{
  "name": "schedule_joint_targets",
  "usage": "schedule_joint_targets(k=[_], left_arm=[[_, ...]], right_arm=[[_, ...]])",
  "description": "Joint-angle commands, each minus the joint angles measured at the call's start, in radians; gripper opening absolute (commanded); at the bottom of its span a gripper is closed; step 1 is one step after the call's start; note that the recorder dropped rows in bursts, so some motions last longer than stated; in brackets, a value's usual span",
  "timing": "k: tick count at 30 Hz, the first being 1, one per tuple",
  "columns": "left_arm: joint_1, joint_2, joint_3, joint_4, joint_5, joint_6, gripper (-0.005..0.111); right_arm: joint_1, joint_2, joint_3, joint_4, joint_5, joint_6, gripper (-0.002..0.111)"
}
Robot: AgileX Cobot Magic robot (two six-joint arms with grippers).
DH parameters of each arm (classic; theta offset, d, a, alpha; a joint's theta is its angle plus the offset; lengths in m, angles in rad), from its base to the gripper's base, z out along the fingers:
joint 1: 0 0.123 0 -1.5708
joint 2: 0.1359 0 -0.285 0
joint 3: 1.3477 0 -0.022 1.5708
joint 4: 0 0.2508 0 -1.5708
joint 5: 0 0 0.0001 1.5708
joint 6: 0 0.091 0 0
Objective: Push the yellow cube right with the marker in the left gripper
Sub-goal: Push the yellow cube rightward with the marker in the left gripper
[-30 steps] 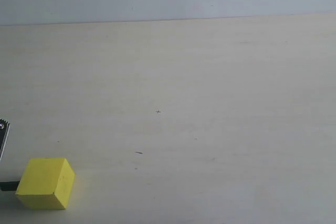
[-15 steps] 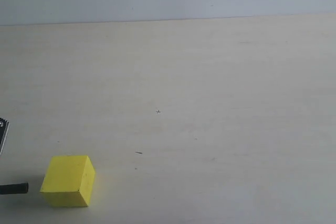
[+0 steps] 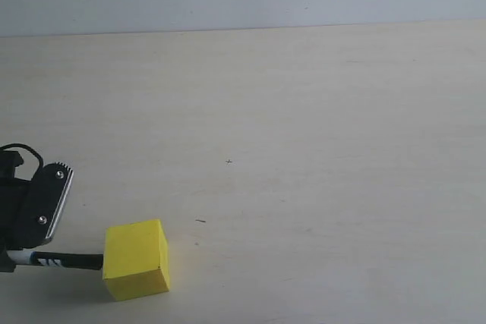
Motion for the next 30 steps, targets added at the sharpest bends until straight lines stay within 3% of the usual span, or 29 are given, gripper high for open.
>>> schedule_joint_targets(k=[1,5,9,13,21,25,30], left_arm=[[0.056,-0.007,-0.005,0.019,0.056,-0.013,0.0],[0.128,-0.007,-0.005,0.017,0.1,-0.014,0.0],[0.125,-0.007,-0.005,-0.005,0.091,-0.011,0.0],[0.073,-0.007,-0.005,-0.029,0.061,-0.009,0.0],[-0.124,-0.007,-0.005,-0.074,-0.033,-0.009,0.0],[-0.135,-0.007,-0.005,-0.041,-0.023,-0.057,0.0],[-0.121,-0.007,-0.005,0.029,-0.004,-0.326,0.0]], right_arm=[[0.001,-0.005,0.004,-0.001,-0.005,-0.001,0.0],[0.001,-0.005,0.004,-0.001,-0.005,-0.001,0.0],[0.001,-0.005,0.004,-0.001,-0.005,-0.001,0.0],[0.001,-0.005,0.004,-0.001,-0.005,-0.001,0.0],[0.001,-0.005,0.004,-0.001,-0.005,-0.001,0.0],[0.001,-0.005,0.004,-0.001,-0.005,-0.001,0.0],[0.001,-0.005,0.004,-0.001,-0.005,-0.001,0.0]])
